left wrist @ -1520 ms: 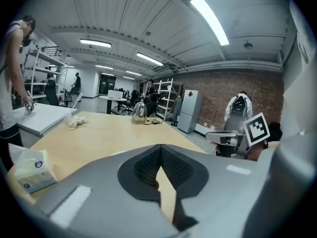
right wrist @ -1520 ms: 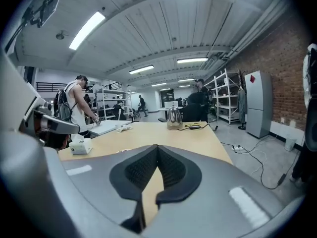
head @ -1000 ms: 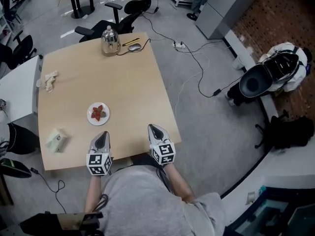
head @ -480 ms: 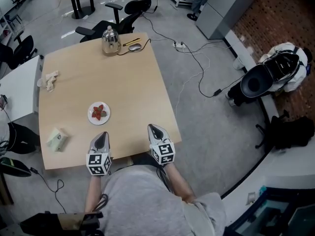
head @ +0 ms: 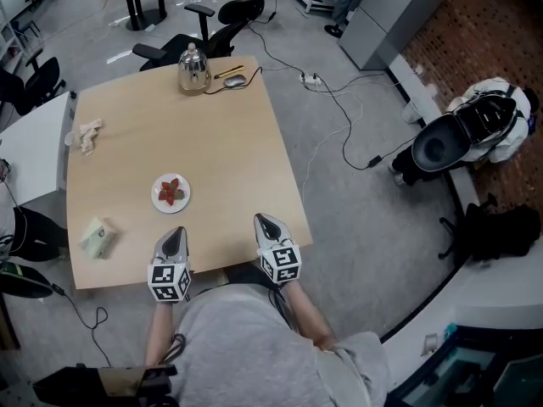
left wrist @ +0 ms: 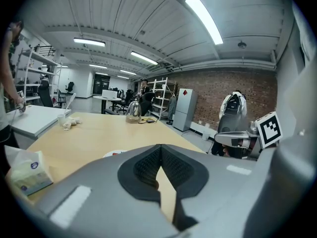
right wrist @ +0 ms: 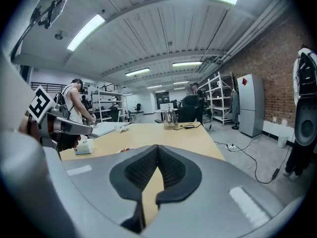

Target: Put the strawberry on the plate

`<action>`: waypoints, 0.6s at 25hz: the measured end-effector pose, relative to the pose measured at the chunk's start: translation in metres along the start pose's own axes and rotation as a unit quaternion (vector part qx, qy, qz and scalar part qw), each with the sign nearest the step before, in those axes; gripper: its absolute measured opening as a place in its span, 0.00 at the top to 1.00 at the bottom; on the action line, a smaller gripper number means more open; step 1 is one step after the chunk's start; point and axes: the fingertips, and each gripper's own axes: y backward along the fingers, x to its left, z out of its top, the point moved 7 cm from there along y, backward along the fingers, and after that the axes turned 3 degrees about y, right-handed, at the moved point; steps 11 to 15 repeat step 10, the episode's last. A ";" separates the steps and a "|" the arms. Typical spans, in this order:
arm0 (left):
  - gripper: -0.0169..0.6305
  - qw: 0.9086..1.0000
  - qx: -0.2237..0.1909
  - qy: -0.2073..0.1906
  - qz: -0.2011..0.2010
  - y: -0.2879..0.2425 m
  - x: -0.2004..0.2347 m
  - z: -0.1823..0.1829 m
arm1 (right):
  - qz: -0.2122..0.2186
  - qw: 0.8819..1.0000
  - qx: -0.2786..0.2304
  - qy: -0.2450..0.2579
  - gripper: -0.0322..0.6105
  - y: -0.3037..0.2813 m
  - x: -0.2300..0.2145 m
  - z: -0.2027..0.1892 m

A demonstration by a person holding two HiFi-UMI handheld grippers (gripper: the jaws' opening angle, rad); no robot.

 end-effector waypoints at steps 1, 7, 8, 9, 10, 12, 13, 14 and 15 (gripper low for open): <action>0.95 1.000 0.000 0.000 0.000 0.000 0.000 0.000 | 0.001 1.000 0.000 0.000 0.94 0.000 0.000 0.000; 0.95 1.000 -0.001 0.001 -0.001 0.001 0.001 -0.001 | 0.007 1.000 0.001 0.002 0.94 -0.002 0.004 -0.001; 0.95 1.000 -0.001 0.001 -0.001 0.001 0.001 -0.002 | 0.007 1.000 0.001 0.002 0.94 -0.002 0.005 -0.001; 0.95 1.000 -0.001 0.001 0.000 0.001 0.002 -0.002 | 0.008 1.000 0.002 0.002 0.94 -0.002 0.006 -0.002; 0.95 1.000 -0.001 0.002 0.000 0.001 0.002 -0.003 | 0.008 1.000 0.002 0.002 0.94 -0.002 0.006 -0.002; 0.95 1.000 -0.001 0.002 0.000 0.001 0.002 -0.003 | 0.008 1.000 0.002 0.002 0.94 -0.002 0.006 -0.002; 0.95 1.000 -0.001 0.002 0.000 0.001 0.002 -0.003 | 0.008 1.000 0.002 0.002 0.94 -0.002 0.006 -0.002; 0.95 1.000 -0.001 0.002 0.000 0.001 0.002 -0.003 | 0.008 1.000 0.002 0.002 0.94 -0.002 0.006 -0.002; 0.95 1.000 -0.001 0.002 0.000 0.001 0.002 -0.003 | 0.008 1.000 0.002 0.002 0.94 -0.002 0.006 -0.002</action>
